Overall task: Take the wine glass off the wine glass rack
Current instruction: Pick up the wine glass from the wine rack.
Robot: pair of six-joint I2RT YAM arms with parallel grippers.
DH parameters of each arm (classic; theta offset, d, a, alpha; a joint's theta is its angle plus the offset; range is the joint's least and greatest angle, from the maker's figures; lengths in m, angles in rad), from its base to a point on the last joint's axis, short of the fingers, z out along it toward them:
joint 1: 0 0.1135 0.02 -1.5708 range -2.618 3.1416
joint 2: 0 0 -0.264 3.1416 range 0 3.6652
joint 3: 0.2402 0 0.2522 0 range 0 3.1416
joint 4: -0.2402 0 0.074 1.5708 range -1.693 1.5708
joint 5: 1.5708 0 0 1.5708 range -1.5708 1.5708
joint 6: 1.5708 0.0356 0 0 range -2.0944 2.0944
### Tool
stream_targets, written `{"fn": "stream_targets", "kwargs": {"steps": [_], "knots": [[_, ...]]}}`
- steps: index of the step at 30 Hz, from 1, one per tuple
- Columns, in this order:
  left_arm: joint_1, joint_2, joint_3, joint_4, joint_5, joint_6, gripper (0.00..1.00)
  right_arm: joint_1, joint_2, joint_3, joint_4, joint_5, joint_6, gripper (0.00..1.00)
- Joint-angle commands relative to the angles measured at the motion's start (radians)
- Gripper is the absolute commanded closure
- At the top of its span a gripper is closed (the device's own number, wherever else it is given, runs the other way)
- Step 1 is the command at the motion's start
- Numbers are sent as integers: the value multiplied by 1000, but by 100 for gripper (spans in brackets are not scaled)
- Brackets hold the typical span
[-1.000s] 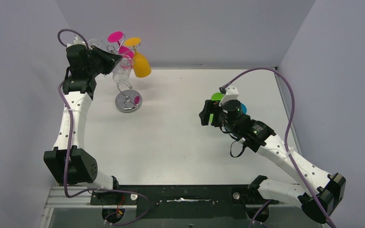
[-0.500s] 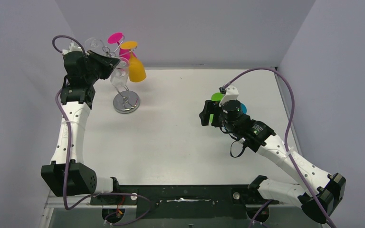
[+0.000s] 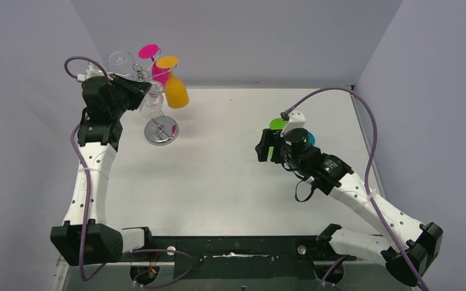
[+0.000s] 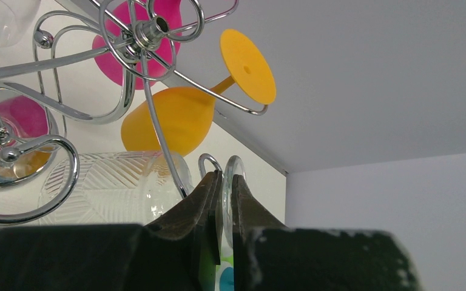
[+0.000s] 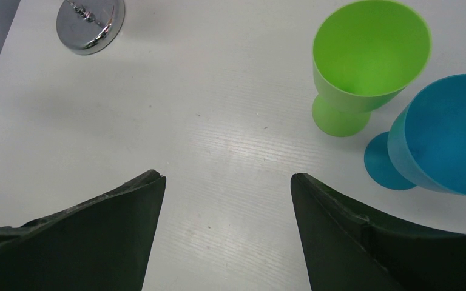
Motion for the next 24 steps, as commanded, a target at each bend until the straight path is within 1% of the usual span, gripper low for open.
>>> {"fn": "stream_targets", "kwargs": {"steps": [1, 7, 16, 24], "knots": [[3, -75, 7, 154, -14, -15, 100, -7, -23, 13, 20, -1, -10, 22], [3, -73, 30, 147, -79, -10, 100, -7, -18, 15, 24, 0, -14, 22], [-1, -57, 14, 194, -104, -37, 100, -7, -11, 14, 23, 2, -15, 22], [-61, -3, 53, 222, -193, -27, 100, -8, -8, 16, 25, 9, -15, 22]]}}
